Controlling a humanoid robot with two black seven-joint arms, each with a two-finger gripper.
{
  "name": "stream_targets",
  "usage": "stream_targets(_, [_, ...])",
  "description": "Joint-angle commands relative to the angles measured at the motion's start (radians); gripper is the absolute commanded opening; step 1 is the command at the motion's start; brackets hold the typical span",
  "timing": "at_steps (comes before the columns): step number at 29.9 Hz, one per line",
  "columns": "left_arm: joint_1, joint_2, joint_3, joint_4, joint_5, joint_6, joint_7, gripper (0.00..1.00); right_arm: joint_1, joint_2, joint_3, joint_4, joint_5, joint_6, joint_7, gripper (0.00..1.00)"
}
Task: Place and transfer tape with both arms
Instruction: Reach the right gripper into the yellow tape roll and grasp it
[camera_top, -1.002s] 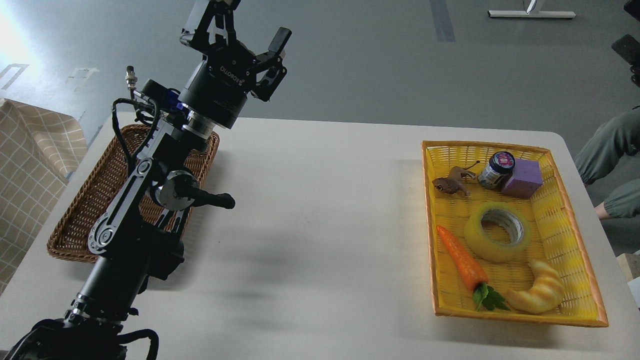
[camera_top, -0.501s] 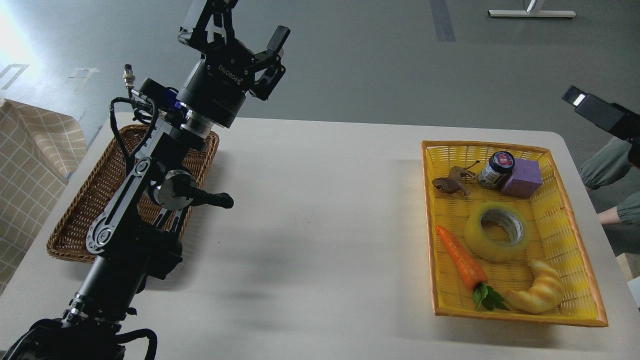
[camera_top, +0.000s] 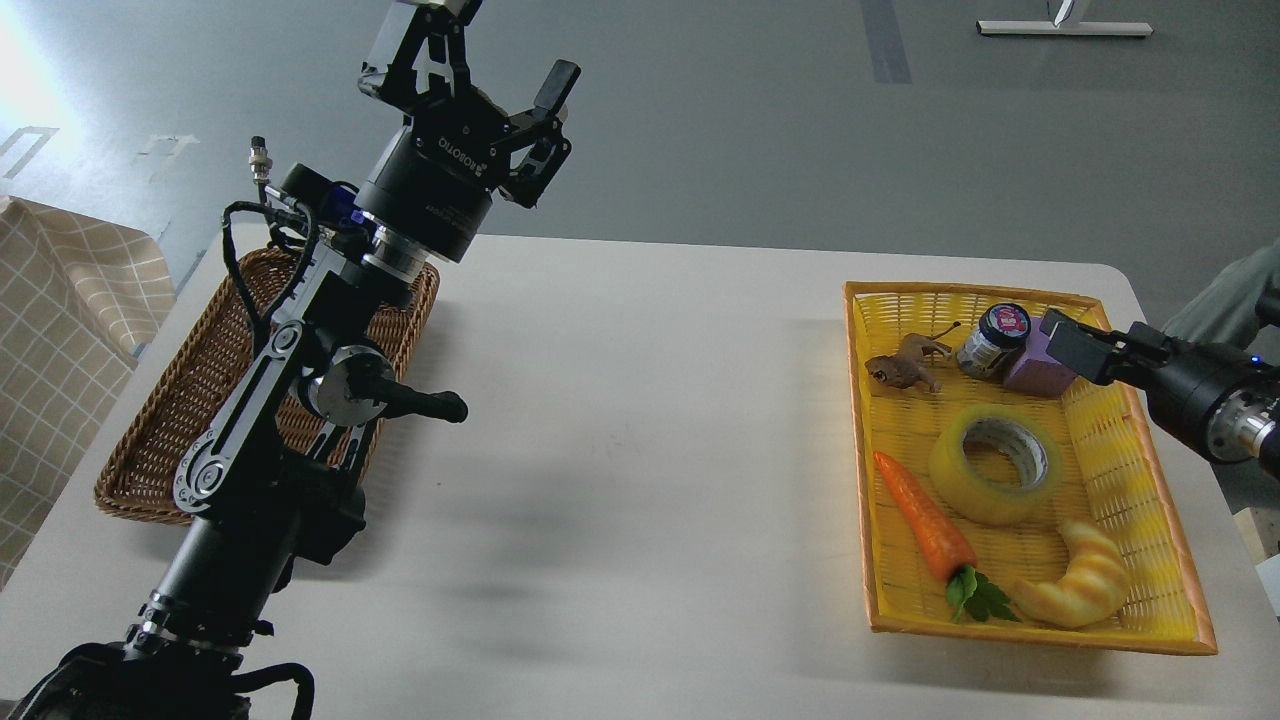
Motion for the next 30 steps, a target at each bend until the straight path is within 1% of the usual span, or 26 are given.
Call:
stream_targets(1, [-0.001,0.001,0.0,0.0,0.0,-0.002,0.0,0.98,-0.026,0.005,0.001,0.006,0.0,0.0,-0.009,0.97])
stream_targets(9, [0.0,0.001,0.0,0.0,0.0,0.0,0.0,0.98,-0.083,0.005,0.0,0.009,-0.039,0.0,-0.011,0.96])
stream_targets(13, [0.002,0.001,0.0,0.0,0.0,0.0,0.0,0.98,-0.085,0.016,-0.002,0.007,-0.067,0.0,-0.009,0.96])
stream_targets(25, [0.0,0.007,0.0,0.002,0.0,0.0,0.0,0.98,-0.051,0.018,-0.094,-0.011,-0.116,0.0,-0.009,0.96])
stream_targets(30, [0.0,0.007,0.0,0.002,0.0,0.0,0.0,0.98,-0.045,0.015,-0.121,-0.06,-0.116,0.0,-0.007,0.96])
